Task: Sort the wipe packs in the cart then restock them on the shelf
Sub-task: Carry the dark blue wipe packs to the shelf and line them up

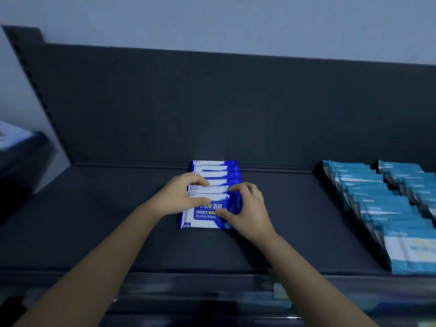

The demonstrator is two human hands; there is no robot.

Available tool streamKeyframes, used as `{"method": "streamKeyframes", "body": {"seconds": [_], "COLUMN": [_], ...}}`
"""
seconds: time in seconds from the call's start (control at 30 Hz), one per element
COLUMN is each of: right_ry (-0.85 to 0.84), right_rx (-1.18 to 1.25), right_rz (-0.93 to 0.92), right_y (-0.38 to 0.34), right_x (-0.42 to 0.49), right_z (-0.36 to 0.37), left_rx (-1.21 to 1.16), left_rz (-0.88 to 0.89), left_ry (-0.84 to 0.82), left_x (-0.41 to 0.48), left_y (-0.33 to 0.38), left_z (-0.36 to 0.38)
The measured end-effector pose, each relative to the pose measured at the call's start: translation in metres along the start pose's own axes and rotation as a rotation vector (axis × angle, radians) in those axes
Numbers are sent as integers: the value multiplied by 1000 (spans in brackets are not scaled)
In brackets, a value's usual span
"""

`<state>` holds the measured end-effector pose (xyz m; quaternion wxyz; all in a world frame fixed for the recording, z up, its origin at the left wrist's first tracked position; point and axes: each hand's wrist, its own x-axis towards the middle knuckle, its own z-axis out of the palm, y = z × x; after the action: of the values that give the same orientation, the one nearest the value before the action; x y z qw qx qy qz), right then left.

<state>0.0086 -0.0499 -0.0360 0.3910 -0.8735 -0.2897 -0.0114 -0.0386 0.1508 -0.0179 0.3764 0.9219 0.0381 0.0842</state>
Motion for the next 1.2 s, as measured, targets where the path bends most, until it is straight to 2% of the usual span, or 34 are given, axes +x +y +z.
{"method": "streamKeyframes", "body": {"seconds": [0.1, 0.23, 0.5, 0.67, 0.8, 0.9, 1.03, 1.2], "right_ry": [13, 114, 364, 460, 461, 458, 487, 557], "right_rx": [-97, -242, -531, -657, -667, -668, -555, -302], "right_rz": [-56, -74, -9, 369, 771, 972, 1271, 1570], "right_y": [1, 7, 39, 91, 134, 163, 209, 284], "right_x": [-10, -42, -168, -302, -436, -520, -623, -701], "right_z": [-9, -34, -127, -214, -276, -303, -318, -304], "left_rx": [138, 390, 570, 578, 506, 499, 522, 562], "left_rz": [75, 260, 676, 901, 1016, 1097, 1204, 1286], "left_ry": [25, 52, 17, -39, -168, -223, -380, -626], "left_x": [-6, -16, -35, -83, -138, -174, -224, -259], "left_y": [5, 34, 177, 294, 381, 426, 473, 504], "left_z": [3, 19, 107, 208, 313, 391, 499, 632]}}
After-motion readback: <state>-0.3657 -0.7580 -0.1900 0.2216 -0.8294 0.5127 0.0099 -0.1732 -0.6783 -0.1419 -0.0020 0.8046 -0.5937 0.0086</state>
